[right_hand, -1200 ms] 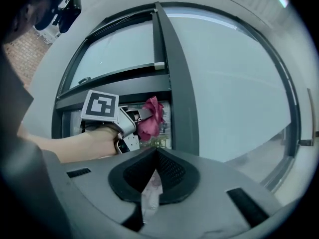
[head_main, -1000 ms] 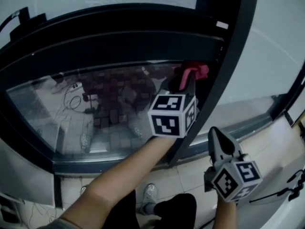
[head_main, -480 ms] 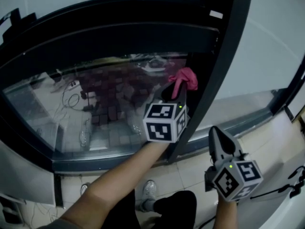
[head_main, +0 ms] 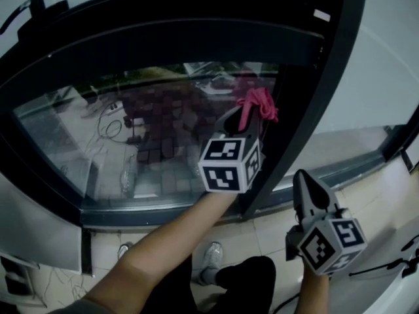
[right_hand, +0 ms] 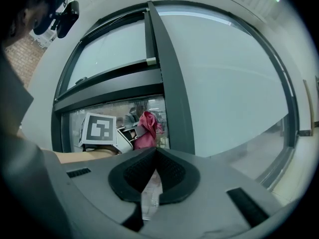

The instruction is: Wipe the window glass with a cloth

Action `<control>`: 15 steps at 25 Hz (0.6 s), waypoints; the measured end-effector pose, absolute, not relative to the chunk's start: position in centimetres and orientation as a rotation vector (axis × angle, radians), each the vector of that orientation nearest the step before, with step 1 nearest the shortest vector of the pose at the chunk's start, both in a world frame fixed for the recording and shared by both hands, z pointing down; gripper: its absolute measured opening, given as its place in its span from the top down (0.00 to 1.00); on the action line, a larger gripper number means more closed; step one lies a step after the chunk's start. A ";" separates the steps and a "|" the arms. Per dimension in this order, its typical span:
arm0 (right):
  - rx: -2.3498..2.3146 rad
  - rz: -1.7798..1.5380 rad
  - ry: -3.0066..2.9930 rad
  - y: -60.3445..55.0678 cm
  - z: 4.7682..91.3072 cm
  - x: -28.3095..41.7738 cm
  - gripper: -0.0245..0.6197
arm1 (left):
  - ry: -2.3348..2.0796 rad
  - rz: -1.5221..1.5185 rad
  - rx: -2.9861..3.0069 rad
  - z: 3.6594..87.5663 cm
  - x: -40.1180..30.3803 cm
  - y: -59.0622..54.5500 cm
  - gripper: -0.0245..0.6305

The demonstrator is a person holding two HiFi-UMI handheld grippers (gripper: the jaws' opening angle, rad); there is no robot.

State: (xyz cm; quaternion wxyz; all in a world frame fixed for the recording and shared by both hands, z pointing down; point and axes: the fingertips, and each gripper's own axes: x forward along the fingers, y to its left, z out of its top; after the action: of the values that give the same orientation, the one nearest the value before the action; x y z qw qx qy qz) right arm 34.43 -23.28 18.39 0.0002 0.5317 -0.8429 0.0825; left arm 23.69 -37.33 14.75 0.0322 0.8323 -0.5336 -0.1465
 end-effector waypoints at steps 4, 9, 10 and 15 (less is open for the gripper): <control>1.627 0.264 -2.681 -23.5 18.3 32.6 0.95 | -1.685 -0.446 2.541 14.9 21.0 -36.5 0.87; 1.569 0.241 -2.722 -23.4 17.7 29.8 0.95 | -1.747 -0.472 2.481 14.7 17.0 -35.2 0.87; 1.557 0.236 -2.728 -23.3 17.7 29.2 0.95 | -1.761 -0.477 2.467 14.7 16.1 -34.9 0.87; 1.483 0.209 -2.766 -23.1 17.1 25.8 0.95 | -1.842 -0.475 2.419 14.8 11.3 -33.3 0.87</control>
State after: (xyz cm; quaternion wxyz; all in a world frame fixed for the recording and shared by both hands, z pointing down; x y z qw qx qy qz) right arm 25.77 -23.14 17.09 -0.0018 0.4714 -0.8794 0.0665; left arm 11.34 -33.27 14.84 0.0322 0.7856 -0.5984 -0.1542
